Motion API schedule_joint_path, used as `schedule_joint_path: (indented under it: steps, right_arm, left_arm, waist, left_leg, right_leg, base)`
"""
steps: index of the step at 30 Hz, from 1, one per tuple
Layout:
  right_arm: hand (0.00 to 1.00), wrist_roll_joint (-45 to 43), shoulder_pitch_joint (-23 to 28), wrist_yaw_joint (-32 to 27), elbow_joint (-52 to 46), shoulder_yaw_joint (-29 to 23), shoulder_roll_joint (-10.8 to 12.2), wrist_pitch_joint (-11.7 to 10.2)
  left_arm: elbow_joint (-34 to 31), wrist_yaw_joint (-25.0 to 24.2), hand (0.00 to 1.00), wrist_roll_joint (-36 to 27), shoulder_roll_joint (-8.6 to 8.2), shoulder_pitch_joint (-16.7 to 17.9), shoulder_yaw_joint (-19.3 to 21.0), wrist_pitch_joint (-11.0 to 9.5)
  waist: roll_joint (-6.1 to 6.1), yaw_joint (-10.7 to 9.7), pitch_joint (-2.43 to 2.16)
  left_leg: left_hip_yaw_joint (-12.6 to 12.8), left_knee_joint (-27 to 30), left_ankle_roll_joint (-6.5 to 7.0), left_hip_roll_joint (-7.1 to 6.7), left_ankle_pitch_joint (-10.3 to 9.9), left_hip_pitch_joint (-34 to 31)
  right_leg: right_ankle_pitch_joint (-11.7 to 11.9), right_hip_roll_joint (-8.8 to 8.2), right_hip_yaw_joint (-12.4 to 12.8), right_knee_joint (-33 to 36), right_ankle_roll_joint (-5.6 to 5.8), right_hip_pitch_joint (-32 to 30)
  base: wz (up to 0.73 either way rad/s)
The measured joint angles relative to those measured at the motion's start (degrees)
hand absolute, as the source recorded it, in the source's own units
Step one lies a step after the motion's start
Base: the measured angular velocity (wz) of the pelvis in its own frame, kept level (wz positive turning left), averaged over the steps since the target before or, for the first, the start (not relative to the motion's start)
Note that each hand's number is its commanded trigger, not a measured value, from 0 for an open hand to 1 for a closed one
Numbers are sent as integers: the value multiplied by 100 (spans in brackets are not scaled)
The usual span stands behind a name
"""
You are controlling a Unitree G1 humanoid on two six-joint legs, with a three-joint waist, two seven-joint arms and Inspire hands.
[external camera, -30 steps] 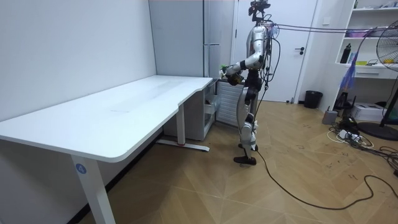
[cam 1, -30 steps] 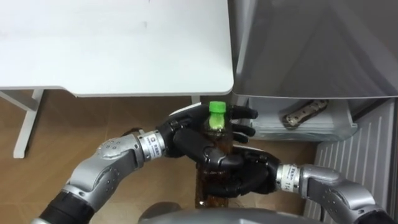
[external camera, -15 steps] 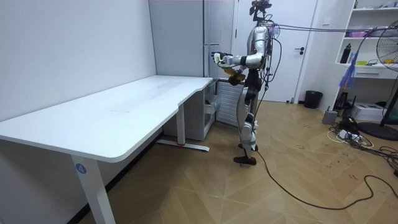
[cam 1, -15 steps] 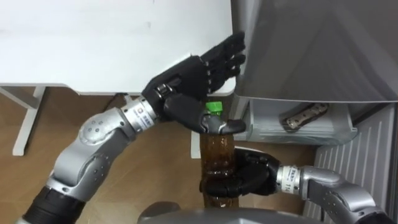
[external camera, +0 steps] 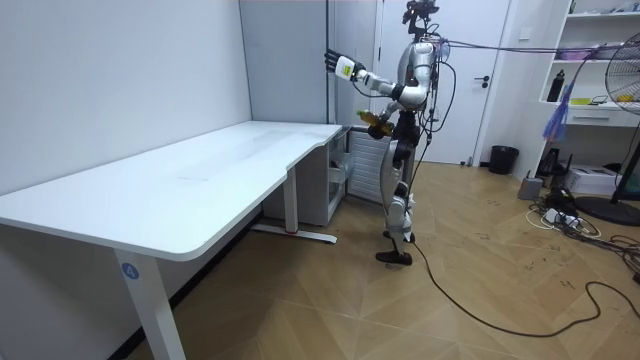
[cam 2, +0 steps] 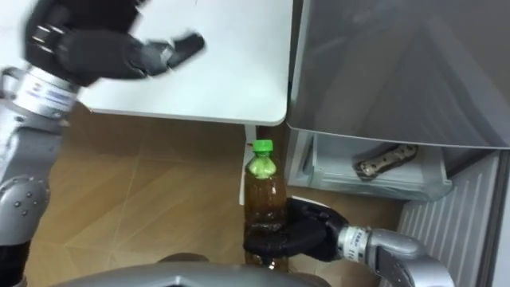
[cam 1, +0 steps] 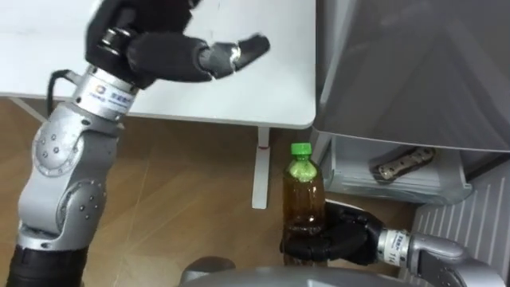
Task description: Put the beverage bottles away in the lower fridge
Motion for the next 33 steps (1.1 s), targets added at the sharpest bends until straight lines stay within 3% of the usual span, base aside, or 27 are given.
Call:
schedule_joint_path:
  steps: [7,11,13,18,22,25,29,33]
  right_arm:
    - [100,-492,217,-6,30,-238,128,-129]
    - [100,-483,391,-5,10,-417,150,-193]
    - [100,-483,421,-14,12,-466,157,-192]
    - [100,-580,399,-72,22,-576,288,-191]
    - [100,-652,405,-136,32,-584,491,-125]
    - [100,-652,397,-215,44,-577,655,-112]
    - [100,-668,294,-216,70,-565,676,-18]
    - [100,-654,277,-267,157,-562,690,-15]
  left_arm:
    - [-3,1045,0,460,-181,138,695,-409]
    - [9,1571,0,442,-258,440,1203,-441]
    - [233,1909,0,442,-264,616,1370,-497]
    - [1134,2333,0,145,-270,1065,1512,-504]
    - [2184,2662,0,74,-516,1405,1281,-420]
    - [3133,2829,0,44,-580,1420,1045,-342]
    - [4130,2866,0,-61,-609,1447,891,-266]
    - [5272,2975,0,-60,-626,1476,346,-210]
  waist:
    - [-20,83,-2]
    - [-20,237,-4]
    - [-23,344,-5]
    - [-68,377,-25]
    - [-79,380,-17]
    - [-119,376,-36]
    - [-122,360,-34]
    - [-138,352,-23]
  left_leg:
    - [25,-181,-9,-5,-1,324]
    - [35,-225,-10,0,-1,348]
    - [27,-235,-10,-3,-1,355]
    - [19,-246,-11,-9,-1,356]
    - [-9,-244,-11,-13,-1,337]
    - [-2,-239,-13,-4,-3,301]
    - [-2,-253,-13,-6,-3,313]
    - [5,-253,-13,-8,-3,306]
  right_leg:
    - [-7,21,4,-159,8,307]
    - [-11,17,2,-173,7,301]
    - [-14,17,9,-174,11,301]
    - [-18,20,-19,-237,13,344]
    - [-16,16,-43,-256,14,336]
    - [-14,23,-59,-245,11,311]
    - [-12,14,-60,-241,10,313]
    - [-11,15,-77,-253,9,321]
  base:
    - [-1]
    - [-6]
    - [0]
    - [4]
    - [0]
    - [2]
    - [-2]
    - [2]
